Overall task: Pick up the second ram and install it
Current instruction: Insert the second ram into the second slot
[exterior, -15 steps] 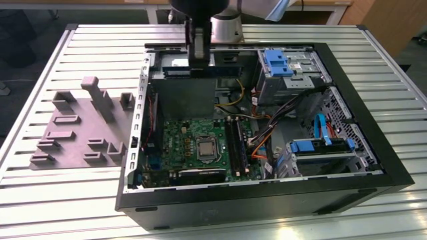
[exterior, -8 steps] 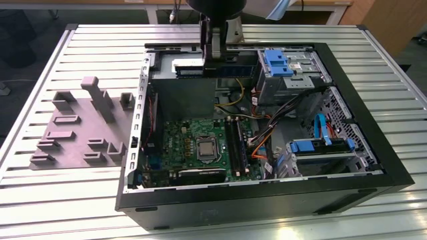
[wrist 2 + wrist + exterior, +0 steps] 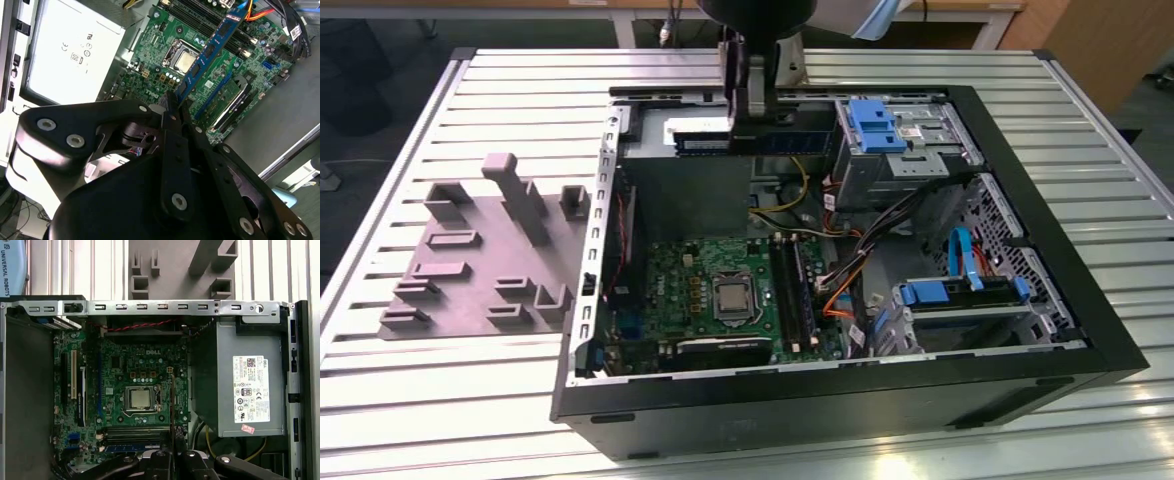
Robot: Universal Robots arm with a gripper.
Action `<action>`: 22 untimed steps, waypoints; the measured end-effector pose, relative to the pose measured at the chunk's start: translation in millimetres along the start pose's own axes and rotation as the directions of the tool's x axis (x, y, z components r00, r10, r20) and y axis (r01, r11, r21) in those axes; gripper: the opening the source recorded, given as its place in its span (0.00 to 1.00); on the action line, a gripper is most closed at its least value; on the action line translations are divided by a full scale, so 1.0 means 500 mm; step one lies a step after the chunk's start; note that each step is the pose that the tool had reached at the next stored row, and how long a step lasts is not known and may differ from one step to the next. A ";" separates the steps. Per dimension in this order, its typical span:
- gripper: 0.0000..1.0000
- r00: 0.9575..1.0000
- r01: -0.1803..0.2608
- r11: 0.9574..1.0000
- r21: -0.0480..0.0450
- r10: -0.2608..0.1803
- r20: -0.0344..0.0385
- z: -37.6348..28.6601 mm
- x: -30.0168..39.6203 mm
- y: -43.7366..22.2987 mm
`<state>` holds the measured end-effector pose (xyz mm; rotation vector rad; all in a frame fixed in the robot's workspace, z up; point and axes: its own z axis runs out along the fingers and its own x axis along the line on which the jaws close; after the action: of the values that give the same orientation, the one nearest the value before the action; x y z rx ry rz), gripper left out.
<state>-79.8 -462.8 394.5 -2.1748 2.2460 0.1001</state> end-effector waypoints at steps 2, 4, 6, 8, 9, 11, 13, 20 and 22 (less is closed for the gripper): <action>0.14 1.000 0.000 1.000 0.000 0.000 0.000 0.000 0.000 0.000; 0.14 1.000 0.000 1.000 0.000 0.000 0.000 0.000 0.000 0.000; 0.14 1.000 -0.010 1.000 0.001 0.010 -0.002 0.000 0.000 -0.001; 0.14 0.999 -0.039 0.999 0.002 0.039 -0.004 0.000 0.000 0.000; 0.14 0.998 -0.055 0.998 0.003 0.055 -0.004 0.001 0.000 0.000; 0.14 0.996 -0.089 0.996 0.005 0.089 -0.005 0.001 0.000 -0.001; 0.14 0.992 -0.123 0.992 0.007 0.123 -0.005 0.002 0.000 -0.001; 0.14 0.970 -0.243 0.970 0.014 0.244 -0.004 0.006 0.000 -0.001; 0.14 0.960 -0.279 0.960 0.016 0.279 -0.003 0.007 0.000 -0.001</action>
<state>-79.6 -462.8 391.2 -1.8385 2.5326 0.0790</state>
